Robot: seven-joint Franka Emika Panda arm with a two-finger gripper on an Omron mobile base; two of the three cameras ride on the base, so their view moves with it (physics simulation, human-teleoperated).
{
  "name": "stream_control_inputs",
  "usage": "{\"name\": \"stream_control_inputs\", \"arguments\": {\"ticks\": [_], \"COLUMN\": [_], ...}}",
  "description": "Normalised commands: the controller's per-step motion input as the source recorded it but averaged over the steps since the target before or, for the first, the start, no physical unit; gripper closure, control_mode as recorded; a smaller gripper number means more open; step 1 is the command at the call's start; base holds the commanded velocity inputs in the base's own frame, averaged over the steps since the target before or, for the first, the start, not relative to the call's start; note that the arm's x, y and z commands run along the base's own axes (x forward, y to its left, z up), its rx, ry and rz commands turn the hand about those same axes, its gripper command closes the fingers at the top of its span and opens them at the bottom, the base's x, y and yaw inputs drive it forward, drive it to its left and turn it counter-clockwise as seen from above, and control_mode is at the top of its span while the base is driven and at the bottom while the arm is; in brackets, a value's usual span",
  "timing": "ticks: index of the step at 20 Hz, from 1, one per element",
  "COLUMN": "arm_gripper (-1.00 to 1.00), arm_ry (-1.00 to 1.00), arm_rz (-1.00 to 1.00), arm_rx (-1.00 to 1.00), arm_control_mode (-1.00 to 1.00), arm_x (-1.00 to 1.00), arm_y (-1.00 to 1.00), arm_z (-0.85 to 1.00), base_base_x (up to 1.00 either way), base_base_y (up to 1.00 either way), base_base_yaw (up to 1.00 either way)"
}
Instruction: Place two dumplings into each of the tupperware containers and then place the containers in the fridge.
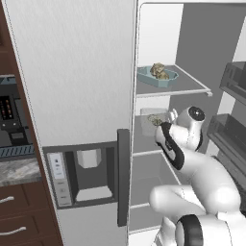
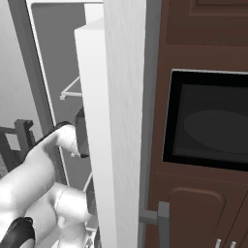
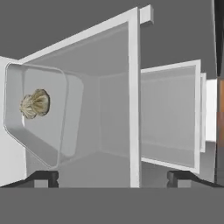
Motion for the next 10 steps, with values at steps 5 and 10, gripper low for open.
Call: {"name": "stream_control_inputs", "arguments": {"ticks": [5,10], "arm_gripper": [-1.0,-1.0], "arm_ry": [0.09,0.07], "arm_rz": [0.0,0.0], "arm_rx": [-0.01,0.0], "arm_control_mode": [-1.0,-1.0], "arm_x": [-0.95,-1.0], "arm_y": [0.07,0.09], "arm_z": [0.42,0.4], "base_base_x": [0.0,0.0], "base_base_y": [0.0,0.0], "base_base_yaw": [0.0,0.0]}}
